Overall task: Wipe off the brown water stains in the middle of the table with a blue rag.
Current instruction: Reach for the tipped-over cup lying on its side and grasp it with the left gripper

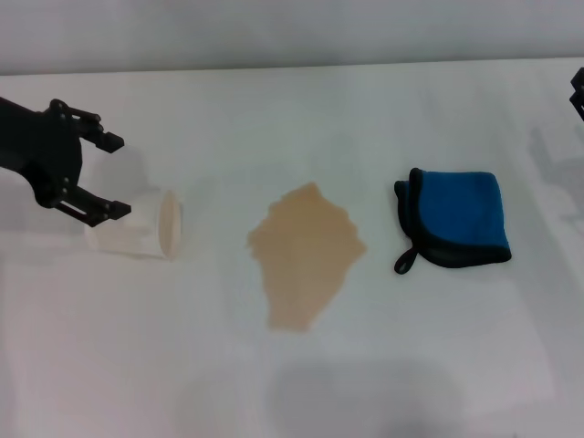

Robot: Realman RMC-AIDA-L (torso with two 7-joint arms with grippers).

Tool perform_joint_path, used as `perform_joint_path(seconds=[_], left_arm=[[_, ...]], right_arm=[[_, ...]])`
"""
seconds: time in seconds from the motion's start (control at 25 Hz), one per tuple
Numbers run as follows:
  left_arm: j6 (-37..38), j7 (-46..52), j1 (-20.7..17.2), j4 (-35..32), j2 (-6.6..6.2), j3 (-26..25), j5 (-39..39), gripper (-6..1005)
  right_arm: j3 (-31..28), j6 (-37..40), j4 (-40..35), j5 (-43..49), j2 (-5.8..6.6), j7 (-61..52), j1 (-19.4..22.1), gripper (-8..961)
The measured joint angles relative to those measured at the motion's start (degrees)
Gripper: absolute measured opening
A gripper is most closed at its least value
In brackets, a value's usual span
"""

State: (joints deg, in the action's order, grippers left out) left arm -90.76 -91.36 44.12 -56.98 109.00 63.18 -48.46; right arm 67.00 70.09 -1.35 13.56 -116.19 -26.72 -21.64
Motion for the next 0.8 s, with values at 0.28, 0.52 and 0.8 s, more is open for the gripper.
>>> perform_joint_path(seconds=[0.28,0.52,0.8], left_arm=[[-3.0,-0.1,1.7,-3.9,1.1,0.4,8.9,885],[-3.3,-0.1,2.3,-4.1,3.25,0.3,14.1,885],[-0.1,-2.2,1.9,-3.3,5.57,0.5,16.5,885]], right_arm=[[0.0,-0.3,-0.1,-0.1,0.0,0.0,-0.7,735],[0.0,-0.3,-0.2,-0.8,0.0,0.0,-0.7,735],[0.0,0.2,-0.2,-0.8,0.0,0.0,-0.7,735]])
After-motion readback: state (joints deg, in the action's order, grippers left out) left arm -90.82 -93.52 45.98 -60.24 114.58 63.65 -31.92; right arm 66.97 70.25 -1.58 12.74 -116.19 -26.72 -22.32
